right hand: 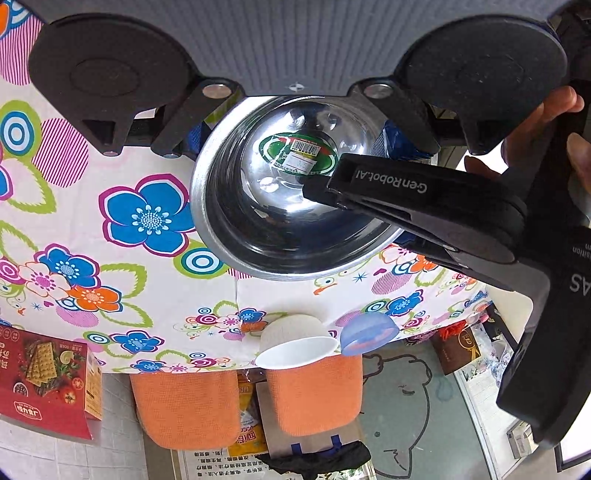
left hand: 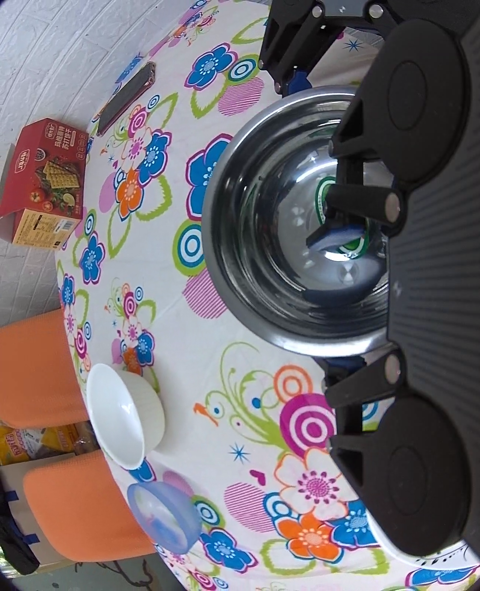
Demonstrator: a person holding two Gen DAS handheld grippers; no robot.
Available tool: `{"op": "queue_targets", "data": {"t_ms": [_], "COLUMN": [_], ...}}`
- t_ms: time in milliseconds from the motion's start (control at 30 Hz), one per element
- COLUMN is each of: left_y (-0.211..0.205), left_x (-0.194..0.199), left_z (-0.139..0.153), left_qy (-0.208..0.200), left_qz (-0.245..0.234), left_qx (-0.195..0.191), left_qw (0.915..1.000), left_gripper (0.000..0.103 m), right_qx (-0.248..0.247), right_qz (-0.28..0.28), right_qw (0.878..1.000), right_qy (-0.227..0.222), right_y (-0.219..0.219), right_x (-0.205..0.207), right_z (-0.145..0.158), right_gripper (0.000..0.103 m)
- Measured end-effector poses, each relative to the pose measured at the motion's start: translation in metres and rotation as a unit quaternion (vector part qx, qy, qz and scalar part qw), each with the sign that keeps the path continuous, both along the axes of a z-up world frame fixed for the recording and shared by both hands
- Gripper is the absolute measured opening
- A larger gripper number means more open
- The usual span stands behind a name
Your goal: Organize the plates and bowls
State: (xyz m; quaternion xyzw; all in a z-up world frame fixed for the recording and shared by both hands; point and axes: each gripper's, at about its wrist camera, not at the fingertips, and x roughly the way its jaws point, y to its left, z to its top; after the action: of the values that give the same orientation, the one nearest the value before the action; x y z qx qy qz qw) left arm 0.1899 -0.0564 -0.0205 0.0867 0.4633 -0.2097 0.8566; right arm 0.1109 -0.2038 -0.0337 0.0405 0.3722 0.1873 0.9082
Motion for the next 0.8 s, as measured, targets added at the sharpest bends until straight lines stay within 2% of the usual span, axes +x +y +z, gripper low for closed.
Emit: {"op": "queue_targets", "data": {"t_ms": [233,433,600,800], "left_y": [-0.004,-0.004,-0.004,-0.001], "left_x": [0.003,0.009,0.009,0.005], "left_z": [0.0,-0.01,-0.014,-0.009], "left_qy": [-0.008,0.0,-0.003,-0.006], "left_qz": [0.006,0.01,0.004,0.005], "left_qx": [-0.002,0.003,0.001,-0.01], "left_qw": [0.9999,0.9999,1.0,0.9999], "left_gripper": [0.051,0.052,0.057,0.067], "right_qx": [0.005,0.011,0.003,0.003], "right_qz": [-0.004,-0.001,0.007,0.003], "right_qw": [1.0,1.0,1.0,1.0], "right_qy": [-0.002,0.014,0.015,0.016], "right_y": [-0.004,-0.004,-0.002,-0.007], "right_x": [0.005,0.012,0.013,0.009], "right_z": [0.0,-0.009,-0.013,-0.009], "right_gripper": [0.074,0.074,0.073,0.072]}}
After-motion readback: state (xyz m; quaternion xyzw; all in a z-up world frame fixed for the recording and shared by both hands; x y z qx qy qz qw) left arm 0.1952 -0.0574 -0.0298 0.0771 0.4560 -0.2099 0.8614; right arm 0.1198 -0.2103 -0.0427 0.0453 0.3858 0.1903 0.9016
